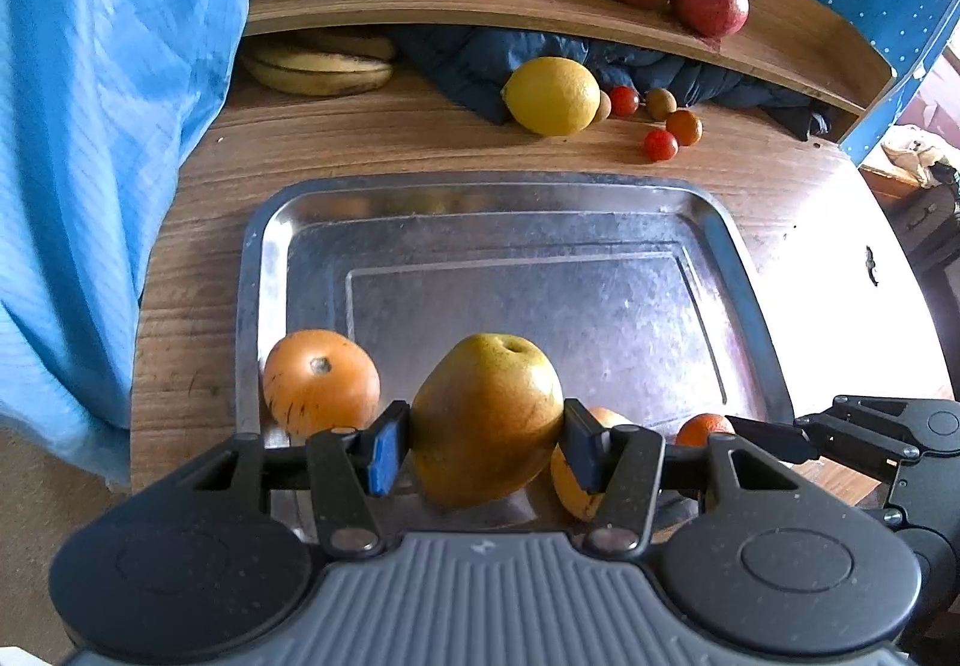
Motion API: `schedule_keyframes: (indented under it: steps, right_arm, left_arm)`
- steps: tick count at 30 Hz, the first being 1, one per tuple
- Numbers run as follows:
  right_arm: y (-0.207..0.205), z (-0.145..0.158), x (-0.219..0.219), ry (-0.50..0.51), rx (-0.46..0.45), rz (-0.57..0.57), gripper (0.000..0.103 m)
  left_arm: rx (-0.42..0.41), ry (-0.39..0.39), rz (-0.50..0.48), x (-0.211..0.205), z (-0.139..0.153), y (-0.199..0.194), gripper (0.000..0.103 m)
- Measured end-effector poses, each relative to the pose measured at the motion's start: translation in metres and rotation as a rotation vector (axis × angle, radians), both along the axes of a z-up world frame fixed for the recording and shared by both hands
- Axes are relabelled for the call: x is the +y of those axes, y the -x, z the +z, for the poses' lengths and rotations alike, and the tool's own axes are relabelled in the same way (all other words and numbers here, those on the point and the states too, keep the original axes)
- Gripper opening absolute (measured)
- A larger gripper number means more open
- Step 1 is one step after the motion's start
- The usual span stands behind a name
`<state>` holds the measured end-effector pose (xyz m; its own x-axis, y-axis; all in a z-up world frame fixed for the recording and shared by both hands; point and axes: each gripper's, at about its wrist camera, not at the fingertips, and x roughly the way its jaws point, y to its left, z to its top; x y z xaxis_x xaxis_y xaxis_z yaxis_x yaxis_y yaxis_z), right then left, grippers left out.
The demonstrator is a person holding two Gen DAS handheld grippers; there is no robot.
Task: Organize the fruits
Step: 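Lower the pear and mandarin onto the tray and open both grippers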
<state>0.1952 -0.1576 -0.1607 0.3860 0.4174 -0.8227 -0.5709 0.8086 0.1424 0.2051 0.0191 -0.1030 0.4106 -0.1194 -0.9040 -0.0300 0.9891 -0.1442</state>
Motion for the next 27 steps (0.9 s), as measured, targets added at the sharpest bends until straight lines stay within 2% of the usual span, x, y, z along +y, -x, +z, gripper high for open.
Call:
schedule_keyframes:
  steps: [8, 27]
  right_arm:
    - [-0.0006, -0.0018, 0.0003, -0.016, 0.0, 0.019, 0.035]
    - [-0.0016, -0.0058, 0.0046, -0.018, -0.001, 0.026, 0.035]
  left_arm:
    - [0.016, -0.03, 0.022, -0.0051, -0.0013, 0.001, 0.058]
    - [0.039, -0.046, 0.028, -0.0069, -0.0064, -0.0002, 0.058]
